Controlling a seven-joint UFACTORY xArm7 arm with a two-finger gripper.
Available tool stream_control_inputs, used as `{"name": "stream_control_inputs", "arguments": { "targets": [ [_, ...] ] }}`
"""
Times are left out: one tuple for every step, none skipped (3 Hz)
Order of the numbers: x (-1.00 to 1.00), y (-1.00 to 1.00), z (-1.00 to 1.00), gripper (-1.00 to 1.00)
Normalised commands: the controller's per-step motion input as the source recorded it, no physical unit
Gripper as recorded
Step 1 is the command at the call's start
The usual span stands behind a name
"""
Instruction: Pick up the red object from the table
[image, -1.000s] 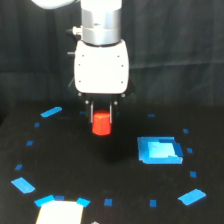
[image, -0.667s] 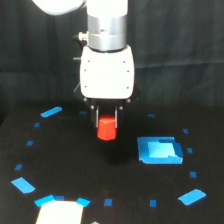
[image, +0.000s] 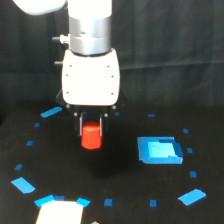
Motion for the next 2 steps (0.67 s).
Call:
{"name": "stream_control_inputs", "arguments": {
  "targets": [
    [0.24, 1.00, 0.68, -1.00],
    [0.06, 0.93, 0.30, -1.00]
  ]
}}
